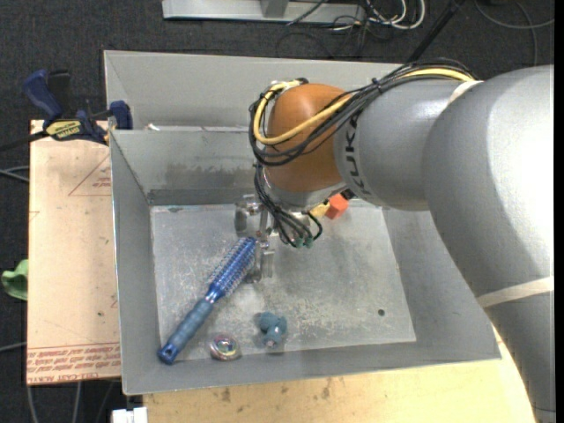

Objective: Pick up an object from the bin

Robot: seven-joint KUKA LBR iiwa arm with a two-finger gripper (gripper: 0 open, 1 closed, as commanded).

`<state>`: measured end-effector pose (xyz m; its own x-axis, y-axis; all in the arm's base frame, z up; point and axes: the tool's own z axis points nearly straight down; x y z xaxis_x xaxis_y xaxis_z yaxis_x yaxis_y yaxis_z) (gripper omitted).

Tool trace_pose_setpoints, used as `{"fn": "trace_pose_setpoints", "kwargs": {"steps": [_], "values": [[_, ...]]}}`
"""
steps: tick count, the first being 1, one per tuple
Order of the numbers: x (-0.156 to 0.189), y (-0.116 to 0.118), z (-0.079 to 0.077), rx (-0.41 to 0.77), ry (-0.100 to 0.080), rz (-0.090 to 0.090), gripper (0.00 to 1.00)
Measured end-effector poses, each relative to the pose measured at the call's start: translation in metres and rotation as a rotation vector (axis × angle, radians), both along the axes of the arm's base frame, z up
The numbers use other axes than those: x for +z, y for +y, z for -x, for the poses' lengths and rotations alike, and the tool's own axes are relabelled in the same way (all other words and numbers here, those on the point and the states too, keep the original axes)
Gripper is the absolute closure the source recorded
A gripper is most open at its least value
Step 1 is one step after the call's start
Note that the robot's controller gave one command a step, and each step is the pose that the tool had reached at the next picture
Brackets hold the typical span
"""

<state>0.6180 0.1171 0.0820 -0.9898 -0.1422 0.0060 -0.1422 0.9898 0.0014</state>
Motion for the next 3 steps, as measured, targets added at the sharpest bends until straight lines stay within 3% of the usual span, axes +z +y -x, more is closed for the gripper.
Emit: {"fn": "trace_pose_setpoints", "kwargs": {"steps": [1,2,3], "values": [[-0.013,0.031,0.039,0.076,-0.004,-0.001,0.0],[-0.013,0.028,0.038,0.075,-0.005,0.002,1.0],[0.146,0.017,0.044,0.079,-0.016,-0.001,1.0]]}}
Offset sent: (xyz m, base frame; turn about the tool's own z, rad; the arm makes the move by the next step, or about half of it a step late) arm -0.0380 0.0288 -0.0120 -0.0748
